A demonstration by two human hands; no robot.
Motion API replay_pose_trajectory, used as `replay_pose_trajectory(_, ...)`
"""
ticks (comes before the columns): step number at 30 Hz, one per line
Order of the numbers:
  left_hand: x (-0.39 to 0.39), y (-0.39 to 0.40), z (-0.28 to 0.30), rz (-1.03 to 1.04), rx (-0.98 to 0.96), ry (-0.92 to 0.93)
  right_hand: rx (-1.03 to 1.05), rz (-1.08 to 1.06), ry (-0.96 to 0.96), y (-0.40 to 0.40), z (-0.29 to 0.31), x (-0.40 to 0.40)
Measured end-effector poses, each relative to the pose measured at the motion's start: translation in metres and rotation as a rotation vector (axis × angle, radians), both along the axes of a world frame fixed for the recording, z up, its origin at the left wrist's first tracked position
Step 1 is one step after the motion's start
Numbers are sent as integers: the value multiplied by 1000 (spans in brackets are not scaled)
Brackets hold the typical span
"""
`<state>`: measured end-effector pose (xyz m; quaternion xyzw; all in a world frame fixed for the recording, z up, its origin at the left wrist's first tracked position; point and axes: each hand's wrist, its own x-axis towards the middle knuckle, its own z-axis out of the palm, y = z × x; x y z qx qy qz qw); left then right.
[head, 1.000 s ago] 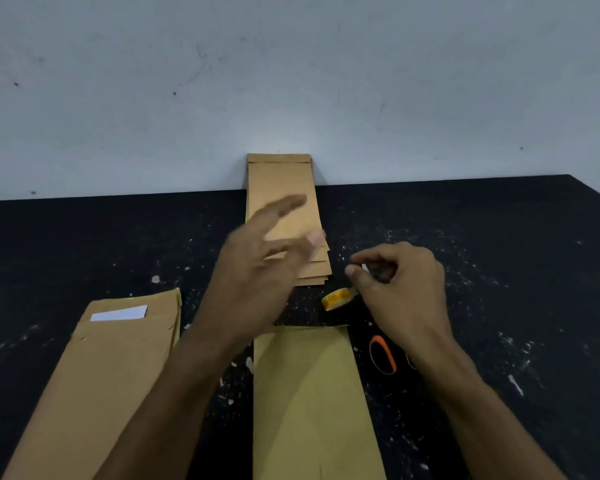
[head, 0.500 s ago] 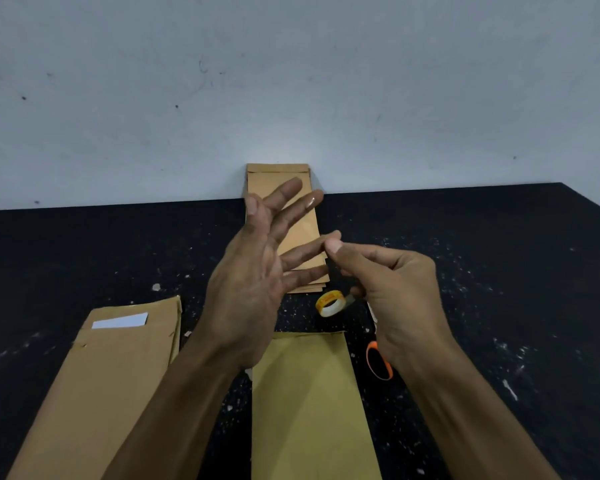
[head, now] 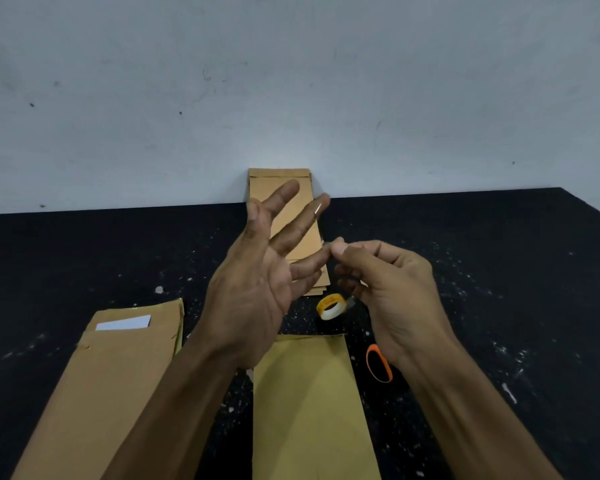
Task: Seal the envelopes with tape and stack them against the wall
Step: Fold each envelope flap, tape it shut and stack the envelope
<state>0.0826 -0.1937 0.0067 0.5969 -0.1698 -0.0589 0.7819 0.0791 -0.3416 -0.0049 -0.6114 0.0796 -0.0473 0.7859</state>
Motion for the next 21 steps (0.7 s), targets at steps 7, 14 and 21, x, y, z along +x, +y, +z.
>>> replay_pose_trajectory(7, 2, 15, -7, 161, 256, -97, 295, 211, -108, -10, 21, -2)
replay_pose_trajectory(14, -1, 16, -13, 229, 759, -340, 236, 222, -147, -6, 17, -2)
replay_pose_trajectory(21, 2, 32, -10, 377, 1032, -247, 259, 242, -187, -3, 18, -6)
